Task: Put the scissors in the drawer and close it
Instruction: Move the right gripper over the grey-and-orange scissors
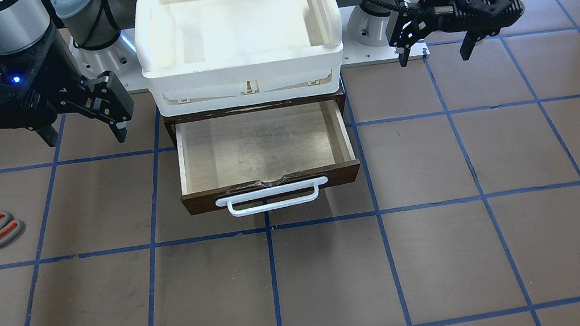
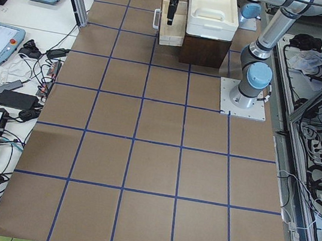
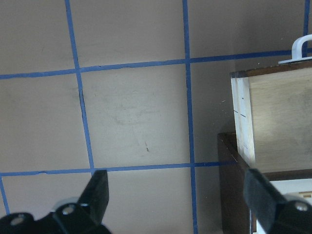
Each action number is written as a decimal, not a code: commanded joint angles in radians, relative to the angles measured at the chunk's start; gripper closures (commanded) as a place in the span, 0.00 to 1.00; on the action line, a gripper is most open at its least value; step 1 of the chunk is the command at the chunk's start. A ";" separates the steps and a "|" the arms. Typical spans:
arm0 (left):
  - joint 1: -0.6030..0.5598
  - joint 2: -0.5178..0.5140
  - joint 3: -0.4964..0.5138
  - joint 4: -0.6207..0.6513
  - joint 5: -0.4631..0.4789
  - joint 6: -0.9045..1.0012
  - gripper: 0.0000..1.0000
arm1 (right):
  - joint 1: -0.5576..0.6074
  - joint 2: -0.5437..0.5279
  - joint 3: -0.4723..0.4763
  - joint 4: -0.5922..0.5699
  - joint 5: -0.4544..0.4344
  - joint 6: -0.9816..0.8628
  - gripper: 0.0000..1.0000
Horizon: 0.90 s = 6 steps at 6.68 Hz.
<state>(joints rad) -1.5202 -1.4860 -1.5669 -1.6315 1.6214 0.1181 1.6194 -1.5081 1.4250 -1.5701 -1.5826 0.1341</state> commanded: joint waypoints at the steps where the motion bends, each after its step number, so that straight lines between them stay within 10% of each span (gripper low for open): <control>1: 0.000 0.001 -0.001 -0.002 0.003 0.002 0.00 | -0.001 -0.004 0.000 -0.004 -0.001 0.001 0.00; 6: 0.000 0.003 -0.004 -0.001 0.003 0.002 0.00 | -0.241 0.091 0.006 -0.189 -0.071 0.100 0.00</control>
<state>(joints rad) -1.5202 -1.4835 -1.5708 -1.6323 1.6245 0.1196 1.4579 -1.4287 1.4287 -1.7012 -1.6075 0.1656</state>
